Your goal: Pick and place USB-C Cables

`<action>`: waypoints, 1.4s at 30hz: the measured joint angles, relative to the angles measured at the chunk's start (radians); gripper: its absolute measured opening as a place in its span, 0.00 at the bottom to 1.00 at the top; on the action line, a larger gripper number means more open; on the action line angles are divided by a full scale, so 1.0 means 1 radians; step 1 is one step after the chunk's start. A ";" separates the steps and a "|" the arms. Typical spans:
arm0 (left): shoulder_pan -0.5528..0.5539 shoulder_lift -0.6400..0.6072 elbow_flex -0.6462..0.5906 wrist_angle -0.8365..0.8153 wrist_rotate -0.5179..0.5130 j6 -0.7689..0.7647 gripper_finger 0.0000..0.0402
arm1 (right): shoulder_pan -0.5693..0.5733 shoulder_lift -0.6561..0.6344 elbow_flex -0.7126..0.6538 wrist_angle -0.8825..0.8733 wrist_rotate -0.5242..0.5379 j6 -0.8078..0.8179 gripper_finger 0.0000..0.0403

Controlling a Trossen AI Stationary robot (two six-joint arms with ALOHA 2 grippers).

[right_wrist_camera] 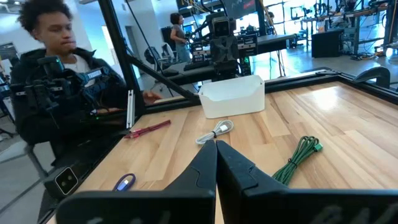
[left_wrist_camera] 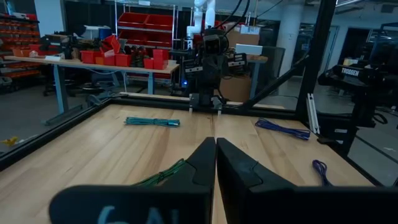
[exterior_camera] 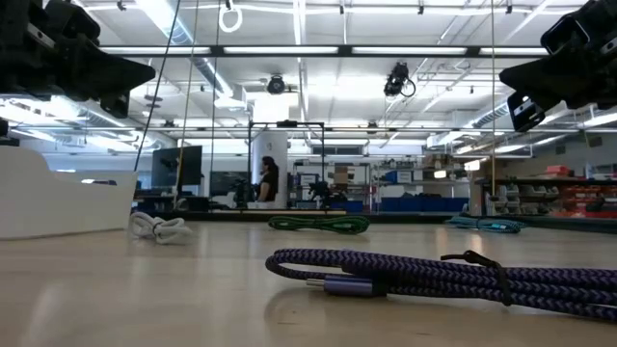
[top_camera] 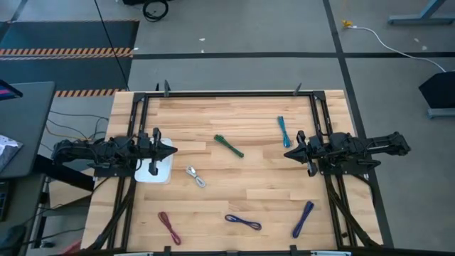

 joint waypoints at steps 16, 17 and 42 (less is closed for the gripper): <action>0.000 0.000 0.000 0.000 0.000 0.000 0.05 | 0.000 0.000 0.000 0.000 0.000 0.000 0.01; 0.000 0.000 0.000 0.000 0.000 0.000 0.05 | 0.000 0.000 0.000 0.000 0.000 0.000 0.01; 0.000 0.000 0.000 0.000 0.000 0.000 0.05 | -0.010 0.000 0.000 0.015 0.050 -0.285 0.01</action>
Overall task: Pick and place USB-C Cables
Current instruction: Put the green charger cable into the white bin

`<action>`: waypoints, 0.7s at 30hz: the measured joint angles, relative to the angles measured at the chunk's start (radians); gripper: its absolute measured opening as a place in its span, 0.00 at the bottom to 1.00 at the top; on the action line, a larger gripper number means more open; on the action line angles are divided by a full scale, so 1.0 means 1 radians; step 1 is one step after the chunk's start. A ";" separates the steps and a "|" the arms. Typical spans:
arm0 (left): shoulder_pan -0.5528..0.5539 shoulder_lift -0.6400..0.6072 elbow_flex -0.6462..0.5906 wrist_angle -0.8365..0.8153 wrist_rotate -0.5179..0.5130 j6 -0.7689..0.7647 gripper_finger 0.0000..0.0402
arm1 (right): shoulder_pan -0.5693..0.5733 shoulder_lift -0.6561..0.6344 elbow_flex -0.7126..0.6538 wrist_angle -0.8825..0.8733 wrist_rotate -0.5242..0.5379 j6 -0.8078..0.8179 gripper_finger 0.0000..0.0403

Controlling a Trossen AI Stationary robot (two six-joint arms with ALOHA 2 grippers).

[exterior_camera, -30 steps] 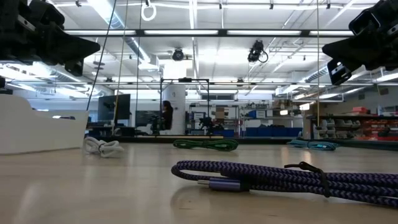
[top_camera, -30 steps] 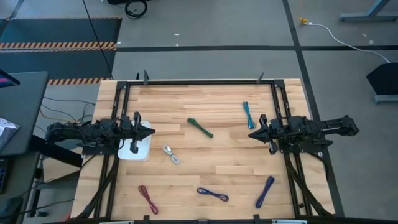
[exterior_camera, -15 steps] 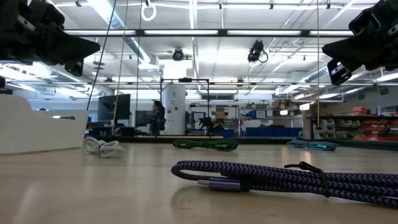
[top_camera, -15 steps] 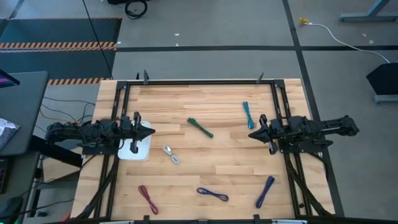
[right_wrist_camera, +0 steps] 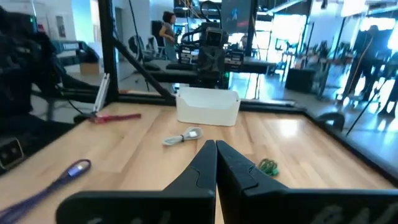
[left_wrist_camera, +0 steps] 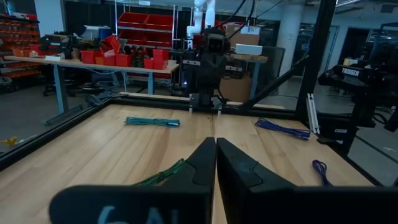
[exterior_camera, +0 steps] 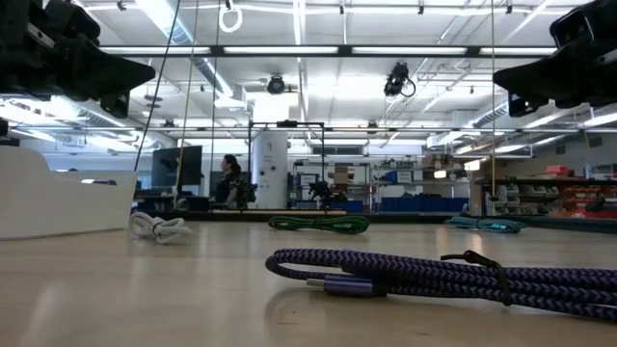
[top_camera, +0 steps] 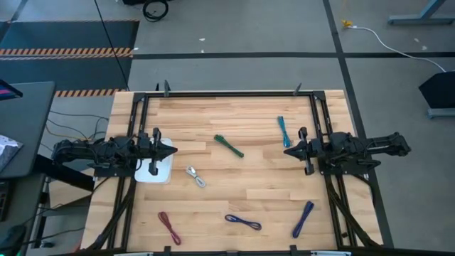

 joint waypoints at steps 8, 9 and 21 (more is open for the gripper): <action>0.000 0.000 0.000 0.000 0.000 0.000 0.05 | 0.000 0.000 0.000 0.000 0.002 0.001 0.01; 0.000 0.000 0.000 0.000 0.000 0.000 0.05 | -0.002 0.000 0.000 0.003 0.012 -0.005 0.01; 0.000 0.000 0.000 0.000 0.000 0.000 0.05 | -0.004 0.000 0.000 0.436 0.037 0.201 0.01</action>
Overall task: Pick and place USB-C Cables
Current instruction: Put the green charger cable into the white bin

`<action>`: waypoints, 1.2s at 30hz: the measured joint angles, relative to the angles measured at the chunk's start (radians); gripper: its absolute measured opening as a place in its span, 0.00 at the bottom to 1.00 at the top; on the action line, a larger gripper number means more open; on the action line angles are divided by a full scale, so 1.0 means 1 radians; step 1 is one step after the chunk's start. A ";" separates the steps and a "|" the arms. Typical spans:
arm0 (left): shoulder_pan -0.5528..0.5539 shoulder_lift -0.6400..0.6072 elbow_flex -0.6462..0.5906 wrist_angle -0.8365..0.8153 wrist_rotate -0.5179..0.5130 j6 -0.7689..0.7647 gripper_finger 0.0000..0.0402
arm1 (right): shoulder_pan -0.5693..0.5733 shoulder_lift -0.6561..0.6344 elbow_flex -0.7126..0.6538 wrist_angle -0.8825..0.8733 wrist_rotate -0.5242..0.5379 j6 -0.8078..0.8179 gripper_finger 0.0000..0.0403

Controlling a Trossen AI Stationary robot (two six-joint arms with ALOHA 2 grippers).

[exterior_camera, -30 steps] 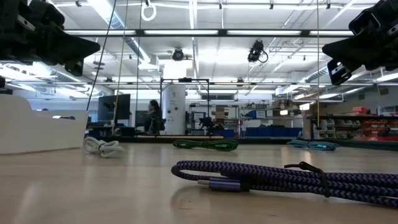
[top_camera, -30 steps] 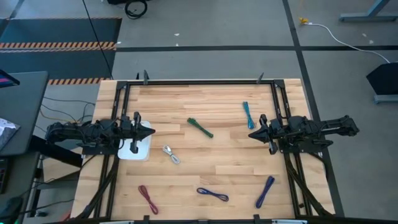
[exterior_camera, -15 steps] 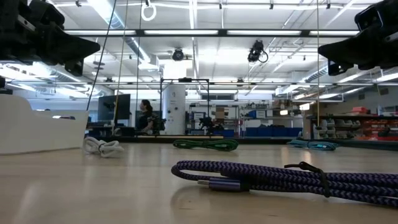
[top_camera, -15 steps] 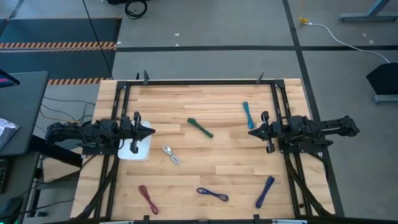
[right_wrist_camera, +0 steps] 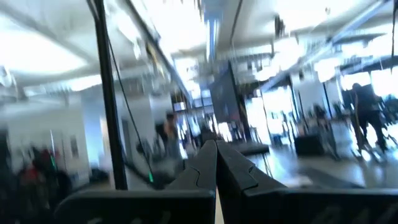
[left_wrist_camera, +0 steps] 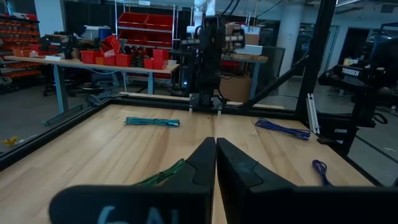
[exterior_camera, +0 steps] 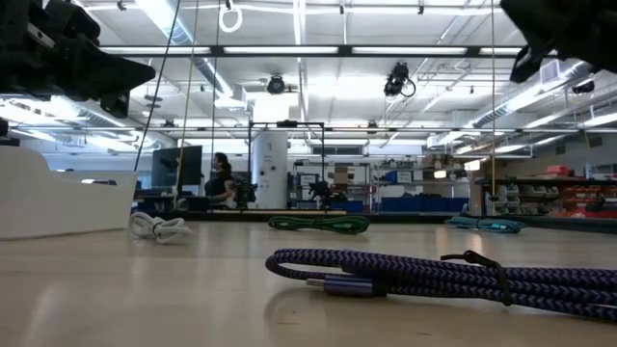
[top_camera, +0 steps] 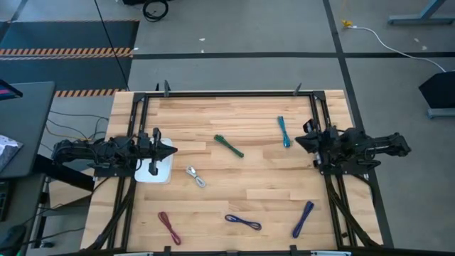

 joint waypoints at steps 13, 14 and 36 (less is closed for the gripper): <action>0.000 0.000 0.000 0.000 0.000 0.000 0.05 | 0.000 0.001 0.000 0.148 0.060 -0.062 0.02; 0.000 0.000 0.000 0.000 0.000 0.000 0.05 | 0.000 0.002 0.000 0.141 0.087 -0.082 0.02; 0.000 0.000 0.000 0.000 0.000 0.000 0.05 | -0.016 0.600 0.395 -0.144 0.523 -0.132 0.29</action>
